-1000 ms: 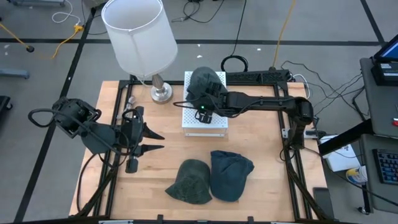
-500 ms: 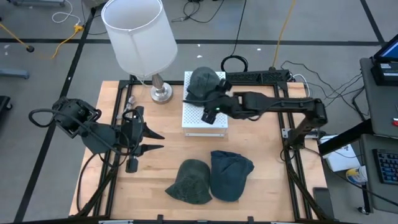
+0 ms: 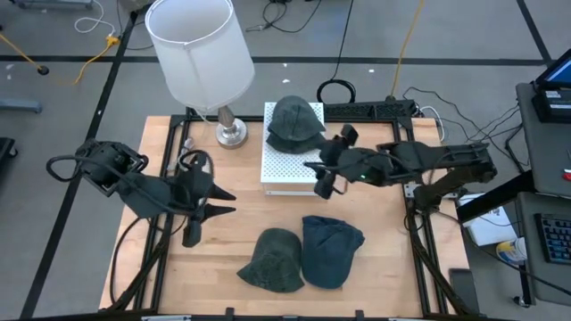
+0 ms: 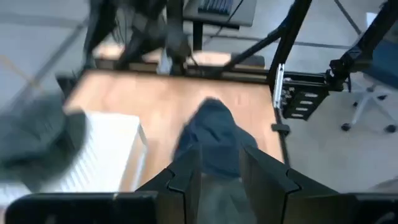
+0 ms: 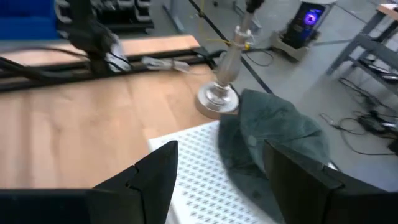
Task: Pick & Place hat
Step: Stack the black cap on top of the other black caps on the shelf
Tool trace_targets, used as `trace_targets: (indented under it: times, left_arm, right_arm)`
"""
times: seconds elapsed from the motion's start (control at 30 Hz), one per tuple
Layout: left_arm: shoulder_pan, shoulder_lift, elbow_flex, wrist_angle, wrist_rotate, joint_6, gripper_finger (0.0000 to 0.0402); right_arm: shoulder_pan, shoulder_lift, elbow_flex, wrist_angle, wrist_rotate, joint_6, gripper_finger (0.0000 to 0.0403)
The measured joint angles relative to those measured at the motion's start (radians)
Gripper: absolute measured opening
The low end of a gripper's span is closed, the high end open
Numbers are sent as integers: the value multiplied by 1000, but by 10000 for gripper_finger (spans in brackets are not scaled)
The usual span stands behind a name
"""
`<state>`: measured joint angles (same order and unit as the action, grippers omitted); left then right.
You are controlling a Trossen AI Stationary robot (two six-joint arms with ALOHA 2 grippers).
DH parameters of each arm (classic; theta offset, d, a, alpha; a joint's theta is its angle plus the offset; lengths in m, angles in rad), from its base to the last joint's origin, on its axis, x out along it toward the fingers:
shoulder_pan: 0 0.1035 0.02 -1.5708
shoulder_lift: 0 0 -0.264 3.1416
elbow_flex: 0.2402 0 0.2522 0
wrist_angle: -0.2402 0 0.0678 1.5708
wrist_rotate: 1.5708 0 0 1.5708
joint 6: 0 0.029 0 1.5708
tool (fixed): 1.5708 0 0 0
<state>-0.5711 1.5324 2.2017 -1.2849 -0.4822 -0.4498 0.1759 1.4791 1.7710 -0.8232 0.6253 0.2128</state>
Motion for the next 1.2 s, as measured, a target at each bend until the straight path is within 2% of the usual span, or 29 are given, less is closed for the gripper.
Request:
trace_targets:
  times: [0.2,0.3,0.47,0.73,0.87,1.07,1.2]
  left_arm:
    - [11,8,0,-98,102,-220,157]
    - [18,26,0,-133,153,-241,181]
    - [32,70,0,-142,237,-166,197]
    - [55,183,0,-263,246,22,200]
    - [68,244,0,-287,246,45,200]
    - [83,322,0,-287,248,4,200]
    - [110,368,0,-269,276,47,200]
  right_arm:
    - [61,-57,0,-15,2,14,226]
    - [79,-83,0,-18,1,12,226]
    - [105,-128,0,-41,1,10,226]
    - [157,-175,0,-121,-1,11,226]
    - [185,-183,0,-156,-2,5,226]
    - [224,-184,0,-176,-1,-25,227]
    - [244,-184,0,-203,-2,-39,226]
